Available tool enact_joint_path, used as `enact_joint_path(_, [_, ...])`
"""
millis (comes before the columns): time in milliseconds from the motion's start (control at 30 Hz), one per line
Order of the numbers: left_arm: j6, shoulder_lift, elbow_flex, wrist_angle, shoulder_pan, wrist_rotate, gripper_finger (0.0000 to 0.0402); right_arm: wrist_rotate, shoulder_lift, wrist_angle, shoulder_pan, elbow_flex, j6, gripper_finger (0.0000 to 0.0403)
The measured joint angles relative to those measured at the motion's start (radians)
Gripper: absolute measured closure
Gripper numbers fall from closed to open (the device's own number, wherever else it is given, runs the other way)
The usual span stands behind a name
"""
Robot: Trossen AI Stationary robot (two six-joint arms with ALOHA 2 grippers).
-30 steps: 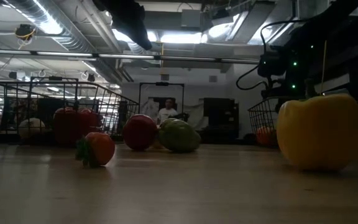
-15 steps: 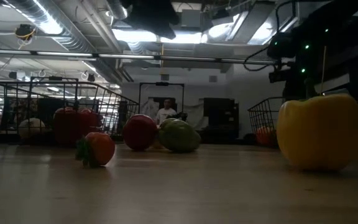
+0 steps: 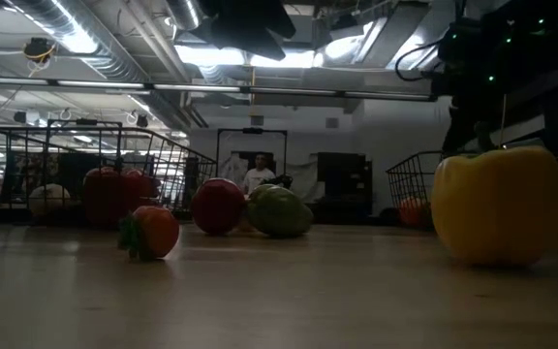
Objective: Sort produce into baskets
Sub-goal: Put the bottom red tomato into the right gold wire basket
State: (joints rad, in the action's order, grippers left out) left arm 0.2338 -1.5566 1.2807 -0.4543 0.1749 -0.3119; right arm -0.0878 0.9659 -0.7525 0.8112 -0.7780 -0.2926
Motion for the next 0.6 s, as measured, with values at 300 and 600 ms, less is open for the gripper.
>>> enact_joint_path(300, [0.013, 0.000, 0.000, -0.001, 0.038, 0.002, 0.0135, -0.210, -0.030, 0.002, -0.025, 0.000, 0.065, 0.0088])
enact_joint_path(600, [0.078, -0.023, 0.000, -0.008, 0.115, 0.025, 0.0135, -0.197, -0.029, 0.050, -0.242, 0.000, 0.121, 0.0088])
